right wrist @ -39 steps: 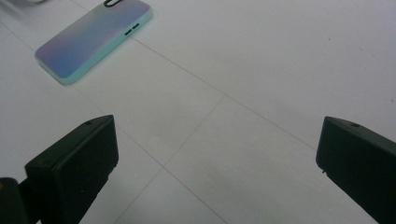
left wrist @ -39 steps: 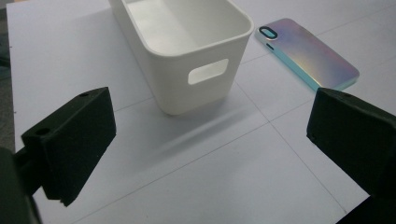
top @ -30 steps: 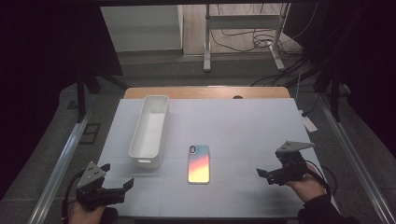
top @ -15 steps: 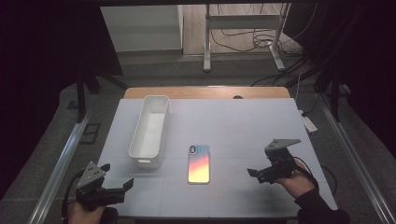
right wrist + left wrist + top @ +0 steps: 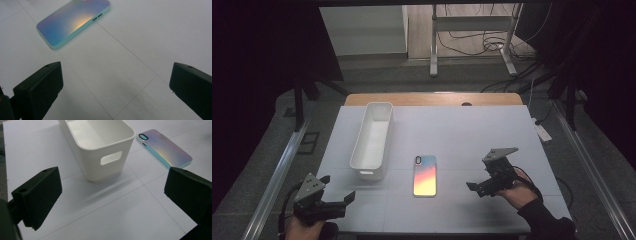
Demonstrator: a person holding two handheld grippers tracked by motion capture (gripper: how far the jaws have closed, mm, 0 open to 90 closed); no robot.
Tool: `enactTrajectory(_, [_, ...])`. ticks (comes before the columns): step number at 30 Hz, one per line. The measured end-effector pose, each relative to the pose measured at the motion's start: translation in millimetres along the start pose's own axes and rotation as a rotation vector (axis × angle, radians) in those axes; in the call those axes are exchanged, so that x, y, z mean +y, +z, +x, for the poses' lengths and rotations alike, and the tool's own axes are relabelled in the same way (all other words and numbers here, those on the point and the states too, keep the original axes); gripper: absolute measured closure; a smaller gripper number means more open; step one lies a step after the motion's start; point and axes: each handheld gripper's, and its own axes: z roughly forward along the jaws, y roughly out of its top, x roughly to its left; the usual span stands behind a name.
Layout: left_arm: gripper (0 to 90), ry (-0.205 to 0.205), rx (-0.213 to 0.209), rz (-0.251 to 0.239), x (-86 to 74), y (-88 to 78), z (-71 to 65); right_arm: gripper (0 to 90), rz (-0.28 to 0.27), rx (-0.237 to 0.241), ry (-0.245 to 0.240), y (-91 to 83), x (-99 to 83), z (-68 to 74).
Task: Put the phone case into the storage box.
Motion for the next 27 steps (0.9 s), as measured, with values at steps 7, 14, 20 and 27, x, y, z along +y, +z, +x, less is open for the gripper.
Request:
enactTrajectory(7, [1.8, 0.0, -0.001, 0.001, 0.1, 0.1, 0.2, 0.0, 0.013, 0.009, -0.011, 5.5, 5.9, 4.2])
enactTrajectory(14, [1.8, 0.001, -0.002, 0.003, 0.2, 0.2, 0.3, 0.0, 0.013, 0.022, -0.02, 11.2, 12.0, 7.7])
enactTrajectory(20, [1.7, 0.001, -0.002, 0.002, 0.1, 0.2, 0.2, 0.0, 0.012, 0.035, -0.034, 17.4, 17.2, 10.6])
enactTrajectory(27, [1.7, 0.003, -0.003, 0.004, 0.2, 0.3, 0.1, 0.0, 0.019, 0.044, -0.035, 24.1, 23.4, 13.3])
